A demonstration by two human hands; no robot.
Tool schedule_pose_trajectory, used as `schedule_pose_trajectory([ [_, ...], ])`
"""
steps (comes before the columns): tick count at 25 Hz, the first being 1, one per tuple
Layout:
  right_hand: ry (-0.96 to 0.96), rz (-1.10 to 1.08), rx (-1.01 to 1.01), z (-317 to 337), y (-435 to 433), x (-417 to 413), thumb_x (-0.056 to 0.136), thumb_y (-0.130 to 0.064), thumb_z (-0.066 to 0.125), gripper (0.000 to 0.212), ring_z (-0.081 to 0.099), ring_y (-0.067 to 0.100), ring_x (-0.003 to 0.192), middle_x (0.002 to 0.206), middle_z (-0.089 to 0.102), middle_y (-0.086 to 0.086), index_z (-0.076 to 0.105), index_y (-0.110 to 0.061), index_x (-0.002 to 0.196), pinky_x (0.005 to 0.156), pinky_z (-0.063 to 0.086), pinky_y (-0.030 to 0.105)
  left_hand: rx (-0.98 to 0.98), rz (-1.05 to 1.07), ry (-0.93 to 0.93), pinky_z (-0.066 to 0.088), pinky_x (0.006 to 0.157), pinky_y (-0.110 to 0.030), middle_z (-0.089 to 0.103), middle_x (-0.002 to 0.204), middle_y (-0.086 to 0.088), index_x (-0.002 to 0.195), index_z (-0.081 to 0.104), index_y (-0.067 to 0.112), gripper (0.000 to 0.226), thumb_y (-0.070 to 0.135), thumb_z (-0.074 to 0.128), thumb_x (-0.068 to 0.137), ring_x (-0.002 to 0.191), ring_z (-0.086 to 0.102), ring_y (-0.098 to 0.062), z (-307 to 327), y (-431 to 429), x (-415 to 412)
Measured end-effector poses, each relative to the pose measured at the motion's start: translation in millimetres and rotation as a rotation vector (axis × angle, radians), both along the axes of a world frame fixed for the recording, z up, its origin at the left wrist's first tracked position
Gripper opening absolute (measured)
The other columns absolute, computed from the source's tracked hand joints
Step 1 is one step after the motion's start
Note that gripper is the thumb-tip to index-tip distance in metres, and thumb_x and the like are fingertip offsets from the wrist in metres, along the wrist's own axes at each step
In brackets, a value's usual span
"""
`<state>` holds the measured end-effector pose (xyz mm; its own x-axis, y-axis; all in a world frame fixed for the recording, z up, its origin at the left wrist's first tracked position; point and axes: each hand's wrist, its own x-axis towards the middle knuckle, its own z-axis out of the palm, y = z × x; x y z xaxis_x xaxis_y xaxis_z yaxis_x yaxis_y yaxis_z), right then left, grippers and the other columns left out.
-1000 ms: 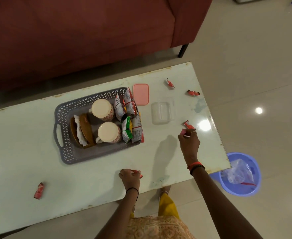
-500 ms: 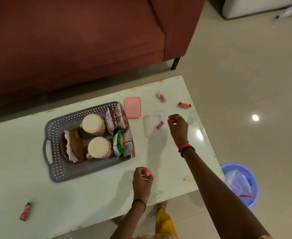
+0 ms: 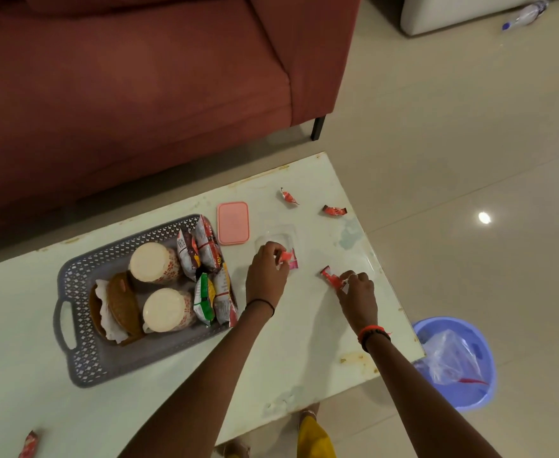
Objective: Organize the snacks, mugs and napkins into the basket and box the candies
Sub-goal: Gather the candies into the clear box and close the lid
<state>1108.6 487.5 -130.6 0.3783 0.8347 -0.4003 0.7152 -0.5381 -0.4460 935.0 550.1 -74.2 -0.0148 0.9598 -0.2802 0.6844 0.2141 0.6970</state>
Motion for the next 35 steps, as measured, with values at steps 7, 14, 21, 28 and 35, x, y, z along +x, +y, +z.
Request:
schedule_pose_trajectory([
  [7,-0.017,0.027,-0.057,-3,13,1,0.080,-0.011,0.055,0.017,0.053,0.029,0.095,0.096,0.060,0.011,0.056,-0.004,0.095,0.066,0.049,0.036,0.005,-0.089,0.158,0.040,0.089,-0.042,0.058,0.114,-0.003,0.113,0.051,0.019,0.039,0.034,0.065,0.081,0.098,0.059,-0.024,-14,22,-9],
  [14,0.076,0.056,0.136,22,53,-26,0.077,-0.034,0.064,0.019,0.052,0.014,0.088,0.093,0.059,-0.003,0.059,-0.017,0.084,0.066,0.041,0.022,0.070,0.075,0.109,0.052,0.083,-0.042,0.060,0.112,-0.010,0.109,0.056,0.010,0.025,0.027,0.052,0.091,0.094,0.062,-0.030,-14,51,-30],
  [21,-0.005,0.410,0.167,39,94,-51,0.083,-0.042,0.063,0.037,0.057,0.022,0.094,0.100,0.065,0.005,0.062,-0.011,0.104,0.071,0.049,0.031,0.113,0.057,0.159,0.053,0.084,-0.044,0.061,0.114,-0.013,0.110,0.056,0.008,0.026,0.026,0.049,0.093,0.098,0.060,-0.030,-14,92,-32],
  [28,-0.135,0.239,0.199,26,133,13,0.086,0.005,0.044,0.042,0.050,0.032,0.112,0.123,0.058,0.014,0.055,-0.003,0.125,0.090,0.045,0.036,0.281,-0.357,0.464,0.045,0.097,-0.035,0.052,0.132,-0.006,0.116,0.056,0.014,0.025,0.020,0.046,0.094,0.116,0.053,-0.023,-25,144,-15],
  [35,-0.179,0.500,0.166,6,146,23,0.078,0.018,0.039,0.058,0.048,0.032,0.114,0.127,0.055,0.012,0.052,-0.006,0.130,0.094,0.045,0.036,0.294,-0.687,0.651,0.037,0.100,-0.036,0.046,0.140,-0.002,0.129,0.045,0.022,0.039,0.009,0.044,0.092,0.124,0.047,-0.023,-57,169,9],
])
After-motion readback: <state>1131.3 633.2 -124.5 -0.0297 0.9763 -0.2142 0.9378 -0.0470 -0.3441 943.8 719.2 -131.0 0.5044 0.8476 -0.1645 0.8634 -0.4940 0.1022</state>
